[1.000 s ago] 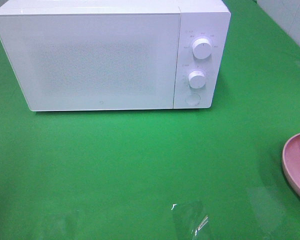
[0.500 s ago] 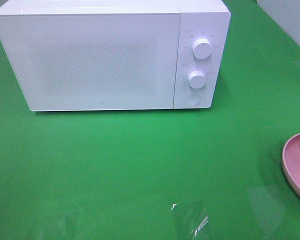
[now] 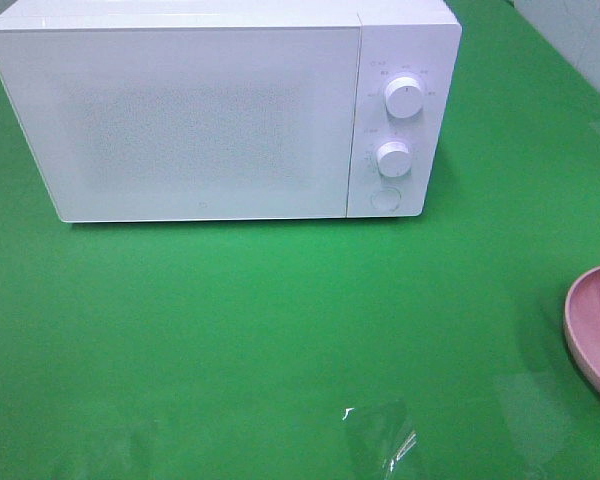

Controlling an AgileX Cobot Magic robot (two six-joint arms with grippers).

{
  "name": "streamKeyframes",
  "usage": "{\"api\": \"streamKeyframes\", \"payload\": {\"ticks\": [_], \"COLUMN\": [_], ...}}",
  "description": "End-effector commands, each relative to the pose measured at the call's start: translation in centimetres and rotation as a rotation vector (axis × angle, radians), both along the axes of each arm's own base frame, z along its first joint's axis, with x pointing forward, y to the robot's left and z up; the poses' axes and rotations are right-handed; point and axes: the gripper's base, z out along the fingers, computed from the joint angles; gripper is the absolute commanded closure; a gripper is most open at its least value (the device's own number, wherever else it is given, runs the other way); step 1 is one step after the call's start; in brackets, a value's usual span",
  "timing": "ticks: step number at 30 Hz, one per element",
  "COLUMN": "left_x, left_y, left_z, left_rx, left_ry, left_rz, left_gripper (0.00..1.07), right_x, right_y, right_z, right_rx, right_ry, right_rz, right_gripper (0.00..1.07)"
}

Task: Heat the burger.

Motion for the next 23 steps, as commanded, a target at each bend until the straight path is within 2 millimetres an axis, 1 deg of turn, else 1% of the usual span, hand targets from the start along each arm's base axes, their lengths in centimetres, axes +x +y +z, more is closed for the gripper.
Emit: {"api": "streamKeyframes", "payload": {"ticks": [1, 23], "left_x": [-0.24, -0.36], "left_y": [-0.08, -0.1], "left_z": [-0.09, -0.1], "left_rx": [-0.007, -0.006], "left_ry": [-0.02, -0.027], "left_rz": [0.003, 0.003], "left_gripper": [0.09, 0.09], "right_x": [-0.38, -0.33], "right_y": [-0.08, -0.08], "right_z": [0.06, 0.06], "right_rx": [-0.007, -0.007], "right_ry": [-0.037, -0.034], "right_rz": [-0.013, -0.013], "right_gripper": [0.32, 0.32]}}
